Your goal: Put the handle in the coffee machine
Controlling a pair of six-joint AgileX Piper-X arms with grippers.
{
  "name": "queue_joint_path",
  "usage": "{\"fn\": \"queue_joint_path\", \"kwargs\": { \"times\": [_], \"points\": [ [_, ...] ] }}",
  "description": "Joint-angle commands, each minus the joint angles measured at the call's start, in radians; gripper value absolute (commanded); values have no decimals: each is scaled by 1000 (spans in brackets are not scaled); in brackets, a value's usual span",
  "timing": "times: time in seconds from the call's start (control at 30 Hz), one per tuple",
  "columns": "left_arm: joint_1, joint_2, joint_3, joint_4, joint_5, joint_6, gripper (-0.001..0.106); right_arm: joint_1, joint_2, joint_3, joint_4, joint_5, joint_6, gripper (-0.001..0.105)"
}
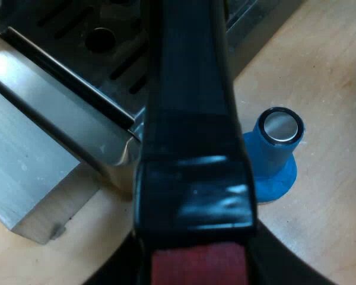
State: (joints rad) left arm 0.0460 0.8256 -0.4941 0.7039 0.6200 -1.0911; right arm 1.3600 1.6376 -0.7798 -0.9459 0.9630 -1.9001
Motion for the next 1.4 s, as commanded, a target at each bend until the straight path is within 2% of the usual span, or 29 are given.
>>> {"fn": "queue_joint_path", "kwargs": {
  "times": [0.03,0.47,0.63,0.8,0.9,1.13,1.2,1.4],
  "points": [
    [-2,-7,-15,-28,49,-10,1,1,-2,-1,-14,2,-8,105],
    [1,-7,-15,-39,42,7,1,1,-2,-1,-14,2,-8,105],
    [1,-3,-15,-78,22,10,1,1,-2,-1,-14,2,-8,105],
    [1,40,-32,-57,56,62,1,1,-2,-1,-14,2,-8,105],
    [1,79,-52,-19,66,130,1,1,-2,-1,-14,2,-8,105],
    [1,118,-86,-16,69,154,1,1,-2,-1,-14,2,-8,105],
    [1,151,-106,-5,73,193,1,1,-2,-1,-14,2,-8,105],
    [67,188,-112,20,130,256,1,1,-2,-1,-14,2,-8,105]
  ]
}}
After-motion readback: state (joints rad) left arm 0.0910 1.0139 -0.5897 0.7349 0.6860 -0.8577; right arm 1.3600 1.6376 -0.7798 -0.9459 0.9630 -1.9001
